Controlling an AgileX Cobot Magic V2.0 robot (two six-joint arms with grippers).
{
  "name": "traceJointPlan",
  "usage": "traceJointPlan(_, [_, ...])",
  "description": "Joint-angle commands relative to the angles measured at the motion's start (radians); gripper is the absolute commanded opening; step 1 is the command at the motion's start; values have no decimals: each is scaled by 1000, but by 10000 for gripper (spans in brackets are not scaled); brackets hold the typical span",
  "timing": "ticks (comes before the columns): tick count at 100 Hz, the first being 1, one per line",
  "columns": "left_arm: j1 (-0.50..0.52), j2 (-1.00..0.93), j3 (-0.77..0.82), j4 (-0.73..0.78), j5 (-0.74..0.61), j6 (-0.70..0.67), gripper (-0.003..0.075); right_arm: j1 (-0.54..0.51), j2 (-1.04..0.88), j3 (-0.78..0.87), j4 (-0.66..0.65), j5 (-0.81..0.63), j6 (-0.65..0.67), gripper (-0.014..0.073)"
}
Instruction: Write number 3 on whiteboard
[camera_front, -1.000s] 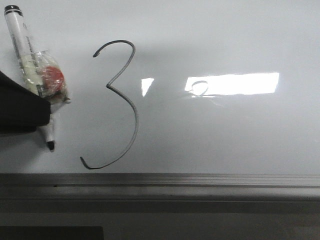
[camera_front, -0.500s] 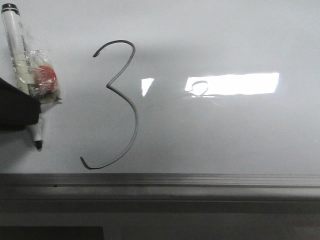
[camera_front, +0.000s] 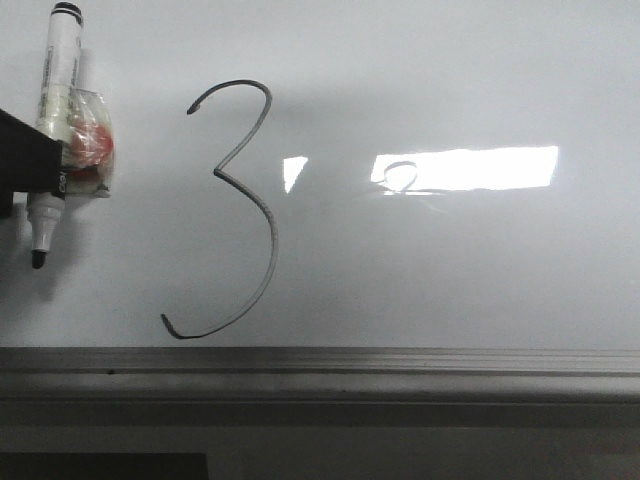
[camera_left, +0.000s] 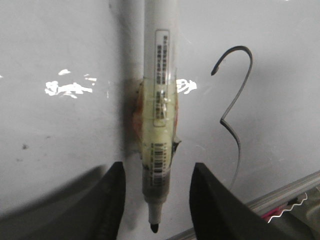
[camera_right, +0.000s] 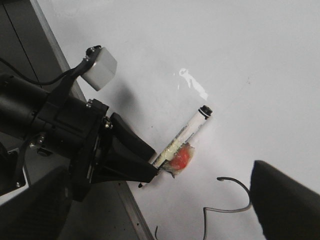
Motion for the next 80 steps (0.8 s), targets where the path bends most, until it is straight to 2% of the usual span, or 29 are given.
traceJointPlan(1, [2, -41, -27, 5, -35, -2, 285, -4, -26, -36, -37, -27, -3, 640])
traceJointPlan(6, [2, -77, -27, 27, -35, -2, 284, -4, -33, -36, -47, -9, -1, 598])
traceJointPlan(11, [2, -120, -27, 62, -35, -2, 274, -4, -44, -29, -46, -7, -1, 502])
traceJointPlan(18, [2, -189, -27, 91, -33, -2, 200, -4, -68, -10, -46, -11, -1, 271])
traceJointPlan(19, [2, -196, -27, 91, -33, -2, 200, -4, -73, -5, -46, -11, -1, 216])
traceJointPlan(23, [2, -249, -27, 123, -26, -2, 111, -4, -90, 9, -47, -11, -1, 52])
traceJointPlan(27, [2, -286, -27, 152, -19, -2, 22, -4, -111, 32, -49, -17, -1, -76])
traceJointPlan(30, [2, -323, -27, 184, -15, -2, -20, -4, -127, 52, -49, -27, 1, -62])
traceJointPlan(40, [2, -420, -27, 260, 4, -2, -20, -4, -208, 163, -49, -103, 1, -62])
traceJointPlan(69, [2, -693, 60, 411, 28, -2, -20, -4, -559, 640, -99, -528, 1, -62])
traceJointPlan(80, [2, -777, 118, 432, 30, -2, -20, -4, -695, 807, -122, -595, 1, -61])
